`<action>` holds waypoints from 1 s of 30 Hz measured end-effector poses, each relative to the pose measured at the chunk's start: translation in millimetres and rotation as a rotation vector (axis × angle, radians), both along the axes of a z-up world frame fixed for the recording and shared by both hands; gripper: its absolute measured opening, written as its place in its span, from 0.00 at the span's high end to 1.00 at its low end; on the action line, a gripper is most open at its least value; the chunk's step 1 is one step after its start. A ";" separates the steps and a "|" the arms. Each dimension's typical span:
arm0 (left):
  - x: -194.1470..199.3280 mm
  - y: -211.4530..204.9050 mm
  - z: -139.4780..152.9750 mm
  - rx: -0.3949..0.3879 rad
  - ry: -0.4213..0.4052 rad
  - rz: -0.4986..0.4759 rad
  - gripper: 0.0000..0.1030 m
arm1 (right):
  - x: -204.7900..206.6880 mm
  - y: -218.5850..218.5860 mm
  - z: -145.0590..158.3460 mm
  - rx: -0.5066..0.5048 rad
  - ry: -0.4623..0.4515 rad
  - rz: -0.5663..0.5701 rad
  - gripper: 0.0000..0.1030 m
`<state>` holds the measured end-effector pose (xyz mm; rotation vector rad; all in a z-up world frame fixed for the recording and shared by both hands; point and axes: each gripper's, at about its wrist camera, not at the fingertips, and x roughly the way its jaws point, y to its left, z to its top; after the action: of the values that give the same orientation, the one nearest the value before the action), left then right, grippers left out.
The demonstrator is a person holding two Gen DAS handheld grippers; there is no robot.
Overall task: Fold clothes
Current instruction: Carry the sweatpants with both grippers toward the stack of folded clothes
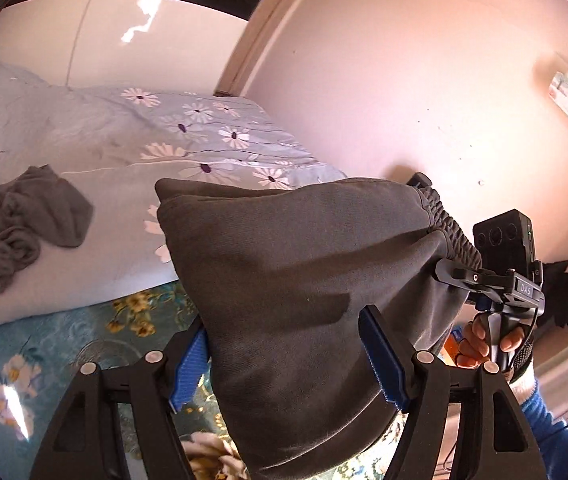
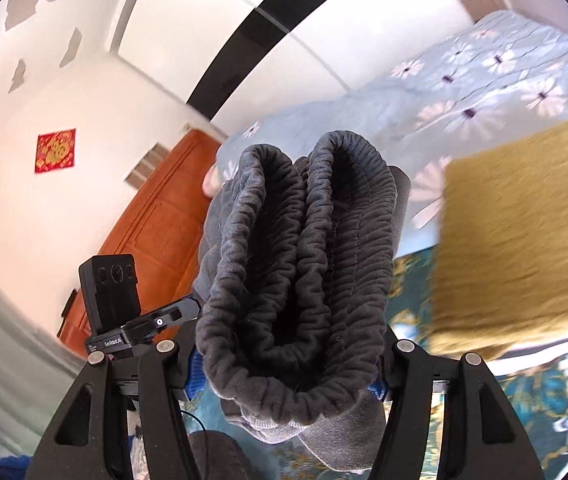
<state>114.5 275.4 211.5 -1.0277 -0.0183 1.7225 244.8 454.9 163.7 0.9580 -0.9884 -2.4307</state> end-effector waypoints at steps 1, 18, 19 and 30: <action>0.6 17.1 3.6 -0.005 0.001 -0.019 0.28 | 1.9 11.8 4.4 0.005 -0.004 -0.017 0.39; 4.0 185.0 0.7 -0.120 -0.038 0.001 0.26 | 22.7 184.6 51.2 0.041 -0.061 -0.281 0.39; 5.8 189.9 -2.4 -0.134 -0.031 -0.004 0.26 | 22.1 186.8 48.1 0.034 -0.062 -0.291 0.39; -14.3 177.7 -28.9 -0.237 0.045 0.072 0.26 | 24.2 213.5 -13.8 -0.044 -0.142 -0.417 0.39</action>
<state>100.2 453.1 182.6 -1.1731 0.1837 1.8443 268.9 668.4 150.0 1.0022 -1.4076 -2.6837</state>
